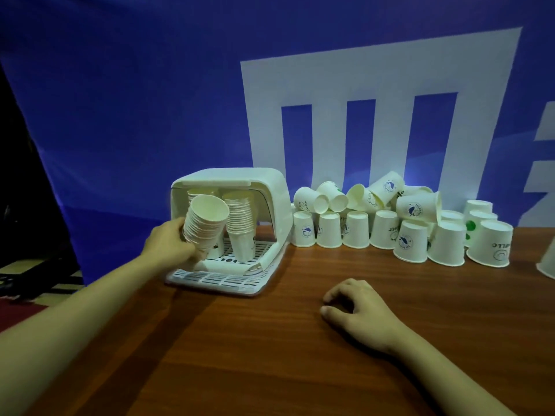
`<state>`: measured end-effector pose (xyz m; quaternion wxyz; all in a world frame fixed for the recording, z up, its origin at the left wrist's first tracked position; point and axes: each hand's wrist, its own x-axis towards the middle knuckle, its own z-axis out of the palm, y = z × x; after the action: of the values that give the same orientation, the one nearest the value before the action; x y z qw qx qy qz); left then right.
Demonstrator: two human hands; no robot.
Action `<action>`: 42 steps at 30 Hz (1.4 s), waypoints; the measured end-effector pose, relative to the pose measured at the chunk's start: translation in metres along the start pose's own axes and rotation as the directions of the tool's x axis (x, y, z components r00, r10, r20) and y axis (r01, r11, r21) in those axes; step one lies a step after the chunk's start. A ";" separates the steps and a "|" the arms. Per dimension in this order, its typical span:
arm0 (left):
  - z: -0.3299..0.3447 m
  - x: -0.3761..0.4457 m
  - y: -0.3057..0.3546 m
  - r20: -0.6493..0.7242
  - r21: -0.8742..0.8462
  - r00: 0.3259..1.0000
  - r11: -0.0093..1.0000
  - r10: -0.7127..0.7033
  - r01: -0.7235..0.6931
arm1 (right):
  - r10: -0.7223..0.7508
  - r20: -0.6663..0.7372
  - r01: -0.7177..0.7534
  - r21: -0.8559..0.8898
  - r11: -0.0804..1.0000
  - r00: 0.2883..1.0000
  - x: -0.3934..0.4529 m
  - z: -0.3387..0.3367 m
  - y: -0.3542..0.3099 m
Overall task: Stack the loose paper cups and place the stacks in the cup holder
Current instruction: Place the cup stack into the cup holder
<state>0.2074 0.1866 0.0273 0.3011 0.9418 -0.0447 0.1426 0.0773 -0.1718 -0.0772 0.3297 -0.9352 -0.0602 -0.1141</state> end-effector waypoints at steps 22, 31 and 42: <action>-0.001 0.031 0.001 0.287 -0.178 0.866 0.866 -0.409 0.468 | -0.031 0.048 0.032 -0.020 0.999 0.998 0.002 -0.003 0.005; 0.019 0.014 0.004 0.098 -0.107 0.938 0.934 -0.332 0.341 | -0.020 0.047 0.021 -0.001 1.000 0.999 0.003 -0.002 0.004; 0.020 0.008 0.005 -0.055 -0.053 0.927 0.929 -0.370 0.367 | -0.030 0.043 0.031 -0.011 0.999 0.999 0.005 0.000 0.008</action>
<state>0.2187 0.1705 0.0165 0.3435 0.9218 0.1398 0.1128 0.0837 -0.1784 -0.0806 0.3213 -0.9383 -0.0807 -0.0996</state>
